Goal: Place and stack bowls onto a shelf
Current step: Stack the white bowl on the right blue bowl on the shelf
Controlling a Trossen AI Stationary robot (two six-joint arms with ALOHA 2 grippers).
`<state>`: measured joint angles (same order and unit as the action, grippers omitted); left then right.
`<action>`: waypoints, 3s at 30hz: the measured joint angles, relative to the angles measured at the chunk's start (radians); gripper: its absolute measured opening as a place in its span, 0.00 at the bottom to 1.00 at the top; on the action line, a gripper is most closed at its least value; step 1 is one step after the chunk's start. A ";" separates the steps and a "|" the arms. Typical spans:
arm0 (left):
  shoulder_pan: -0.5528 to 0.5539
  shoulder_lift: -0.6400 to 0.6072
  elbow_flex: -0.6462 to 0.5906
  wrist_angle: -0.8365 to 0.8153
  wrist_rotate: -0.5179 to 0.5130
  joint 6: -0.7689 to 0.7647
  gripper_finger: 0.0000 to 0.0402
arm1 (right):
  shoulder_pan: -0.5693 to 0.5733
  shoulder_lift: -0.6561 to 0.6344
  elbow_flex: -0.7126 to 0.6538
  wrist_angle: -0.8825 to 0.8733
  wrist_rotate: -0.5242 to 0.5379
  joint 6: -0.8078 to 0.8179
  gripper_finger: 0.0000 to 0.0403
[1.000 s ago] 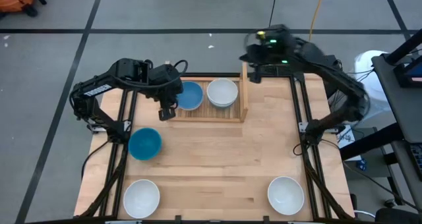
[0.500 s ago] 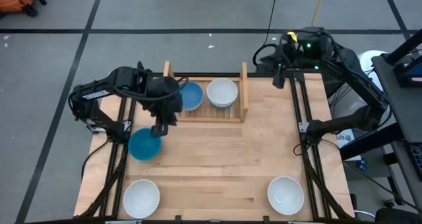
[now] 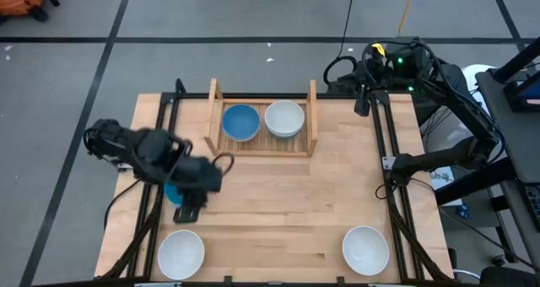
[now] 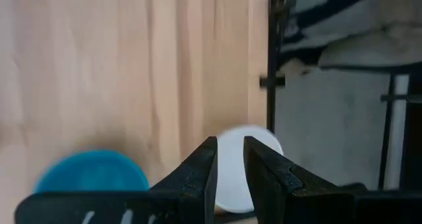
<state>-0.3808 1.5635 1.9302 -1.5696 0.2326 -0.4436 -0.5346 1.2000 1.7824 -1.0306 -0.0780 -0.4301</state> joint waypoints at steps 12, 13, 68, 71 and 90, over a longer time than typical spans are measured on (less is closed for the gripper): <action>-0.238 0.000 -0.269 0.120 -0.052 -0.199 0.20 | 0.000 0.000 0.000 0.000 -0.001 0.020 0.00; -0.249 0.000 -0.297 0.138 -0.052 -0.210 0.20 | 0.000 0.000 0.000 0.000 -0.001 0.026 0.00; -0.388 0.000 -0.841 0.527 -0.100 -0.292 0.20 | 0.000 0.000 0.000 -0.074 -0.002 0.044 0.00; -0.388 0.000 -0.841 0.527 -0.102 -0.292 0.20 | 0.000 0.000 0.000 -0.074 -0.002 0.044 0.00; -0.388 0.032 -0.841 0.527 -0.068 -0.319 0.20 | 0.000 0.000 0.000 -0.074 -0.002 0.044 0.00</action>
<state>-0.7692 1.5952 1.0893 -1.0421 0.1650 -0.7622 -0.5347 1.2003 1.7821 -1.1049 -0.0795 -0.3862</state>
